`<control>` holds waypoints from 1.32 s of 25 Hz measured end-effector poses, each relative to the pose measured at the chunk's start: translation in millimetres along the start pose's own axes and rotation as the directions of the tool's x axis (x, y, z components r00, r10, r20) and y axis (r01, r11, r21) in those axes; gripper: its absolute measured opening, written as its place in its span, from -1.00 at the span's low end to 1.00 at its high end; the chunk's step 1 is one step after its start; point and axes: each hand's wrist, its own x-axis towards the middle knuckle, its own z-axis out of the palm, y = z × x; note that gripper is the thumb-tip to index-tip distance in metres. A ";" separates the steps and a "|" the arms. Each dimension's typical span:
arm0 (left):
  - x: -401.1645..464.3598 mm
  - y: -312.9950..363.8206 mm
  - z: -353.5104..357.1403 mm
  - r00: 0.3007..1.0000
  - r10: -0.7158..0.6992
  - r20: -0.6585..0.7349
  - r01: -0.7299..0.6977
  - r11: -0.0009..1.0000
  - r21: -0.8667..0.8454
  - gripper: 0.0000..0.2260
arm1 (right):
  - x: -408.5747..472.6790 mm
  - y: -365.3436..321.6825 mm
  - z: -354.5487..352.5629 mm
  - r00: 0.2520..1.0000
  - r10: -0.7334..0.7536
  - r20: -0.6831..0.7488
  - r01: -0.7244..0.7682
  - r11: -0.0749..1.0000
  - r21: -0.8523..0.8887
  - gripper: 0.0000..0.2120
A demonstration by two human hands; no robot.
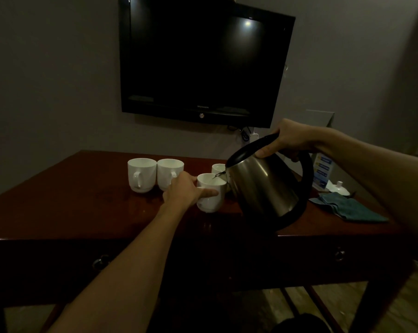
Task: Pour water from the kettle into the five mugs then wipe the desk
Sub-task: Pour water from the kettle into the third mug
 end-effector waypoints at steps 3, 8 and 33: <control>-0.4 -1.2 0.2 1.000 0.009 0.002 -0.009 1.000 0.001 -0.44 | -0.1 -0.3 -0.3 1.000 0.003 0.003 -0.003 1.000 0.002 -0.70; 0.5 -1.6 -0.1 1.000 0.013 0.002 -0.013 1.000 0.007 -0.44 | -0.5 -0.2 -0.7 1.000 0.001 0.012 -0.001 1.000 0.013 -0.64; 9.7 -7.0 2.4 1.000 0.005 0.002 -0.005 1.000 0.022 -0.44 | 1.0 -1.3 -2.1 0.999 0.044 -0.001 -0.044 0.999 0.013 -0.67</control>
